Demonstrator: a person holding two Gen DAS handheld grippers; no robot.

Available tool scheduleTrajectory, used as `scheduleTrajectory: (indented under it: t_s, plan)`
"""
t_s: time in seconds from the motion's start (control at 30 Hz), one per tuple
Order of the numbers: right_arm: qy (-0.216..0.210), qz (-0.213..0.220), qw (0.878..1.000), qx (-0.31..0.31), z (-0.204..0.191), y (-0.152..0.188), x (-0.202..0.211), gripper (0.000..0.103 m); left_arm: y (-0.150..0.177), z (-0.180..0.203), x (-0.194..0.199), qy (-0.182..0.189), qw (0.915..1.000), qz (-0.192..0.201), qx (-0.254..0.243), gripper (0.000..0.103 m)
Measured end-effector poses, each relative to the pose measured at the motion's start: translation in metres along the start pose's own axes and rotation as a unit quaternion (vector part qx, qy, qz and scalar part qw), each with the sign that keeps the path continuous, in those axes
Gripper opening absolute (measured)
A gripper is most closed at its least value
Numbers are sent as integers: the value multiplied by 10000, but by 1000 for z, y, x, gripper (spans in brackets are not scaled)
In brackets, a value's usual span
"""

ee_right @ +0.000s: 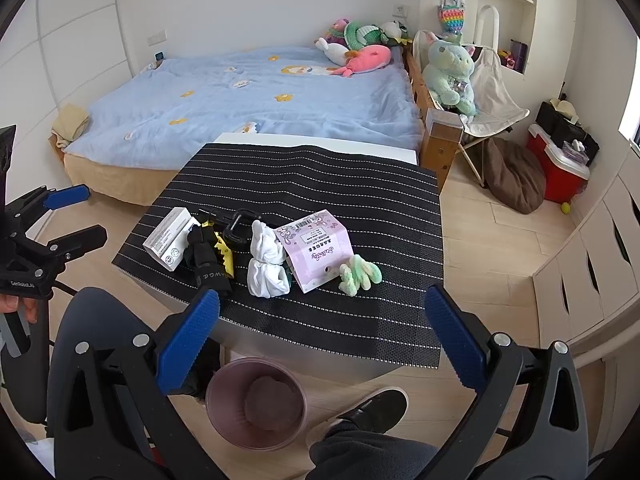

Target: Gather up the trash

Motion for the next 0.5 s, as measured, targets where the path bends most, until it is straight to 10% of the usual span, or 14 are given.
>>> scheduleTrajectory:
  t_s: [0.5]
  plan:
    - [20,9,10000,-52,2,1,-2,100,0,-2,0,-8,10000,19,53,98]
Point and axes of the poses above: each gripper's, at about its wrist camera, not at the fingertips, and x roughly against the way its jaws point, z to its right, y to its underside, the point moved 10 cm from there along -x, roughly the way its jaws point, and after that the axes turned 3 degrees about -y, right-handed, at the moved point
